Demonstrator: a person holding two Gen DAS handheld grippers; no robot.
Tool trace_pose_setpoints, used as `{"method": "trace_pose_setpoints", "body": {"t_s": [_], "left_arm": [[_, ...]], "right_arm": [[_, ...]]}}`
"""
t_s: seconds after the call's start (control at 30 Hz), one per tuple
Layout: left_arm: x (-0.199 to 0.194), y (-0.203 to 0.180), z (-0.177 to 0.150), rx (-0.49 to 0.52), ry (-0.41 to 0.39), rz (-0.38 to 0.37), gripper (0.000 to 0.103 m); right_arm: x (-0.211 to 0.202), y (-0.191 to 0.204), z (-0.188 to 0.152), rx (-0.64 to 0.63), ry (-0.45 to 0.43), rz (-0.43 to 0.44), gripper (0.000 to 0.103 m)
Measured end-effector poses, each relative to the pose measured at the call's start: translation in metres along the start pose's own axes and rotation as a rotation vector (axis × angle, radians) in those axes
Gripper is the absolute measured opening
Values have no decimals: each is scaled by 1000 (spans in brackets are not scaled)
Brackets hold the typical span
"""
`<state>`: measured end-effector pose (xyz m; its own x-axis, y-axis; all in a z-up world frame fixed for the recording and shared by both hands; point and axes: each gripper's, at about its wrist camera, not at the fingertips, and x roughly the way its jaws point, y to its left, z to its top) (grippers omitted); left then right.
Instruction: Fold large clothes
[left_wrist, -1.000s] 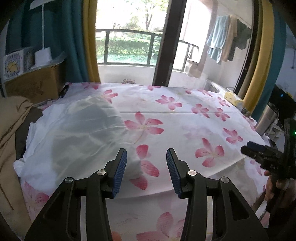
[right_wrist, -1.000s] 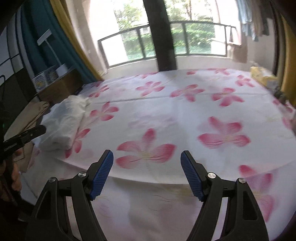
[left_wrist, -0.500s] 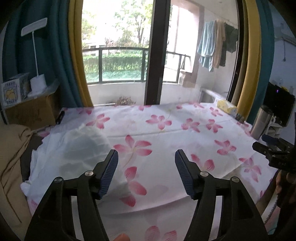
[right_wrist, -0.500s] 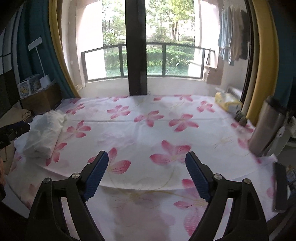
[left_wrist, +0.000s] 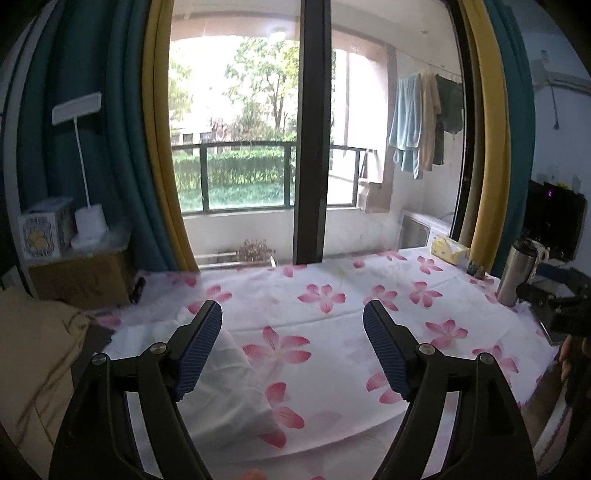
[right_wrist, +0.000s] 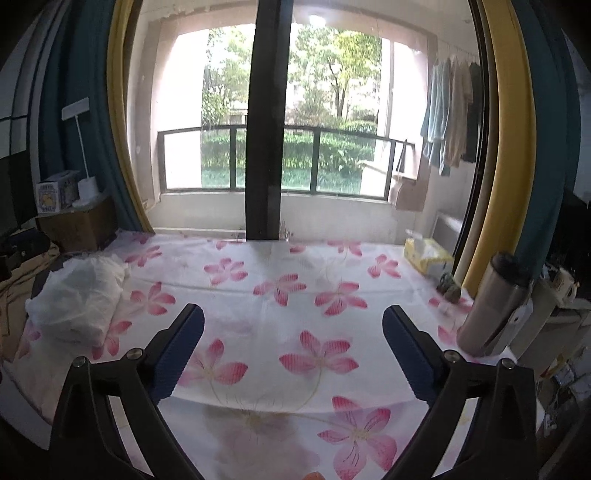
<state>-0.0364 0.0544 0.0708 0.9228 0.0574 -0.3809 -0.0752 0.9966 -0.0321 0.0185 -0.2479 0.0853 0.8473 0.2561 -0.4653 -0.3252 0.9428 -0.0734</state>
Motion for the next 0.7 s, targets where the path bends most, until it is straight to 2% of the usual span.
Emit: {"method": "trace_pose_setpoints", "body": {"t_s": [0.3, 0.7], "left_arm": [[-7, 13, -3, -36, -37, -16, 82], [0, 28, -9, -71, -40, 14, 82]], "right_arm": [[-10, 16, 14, -19, -53, 5, 97], [9, 33, 13, -31, -15, 28, 97]]}}
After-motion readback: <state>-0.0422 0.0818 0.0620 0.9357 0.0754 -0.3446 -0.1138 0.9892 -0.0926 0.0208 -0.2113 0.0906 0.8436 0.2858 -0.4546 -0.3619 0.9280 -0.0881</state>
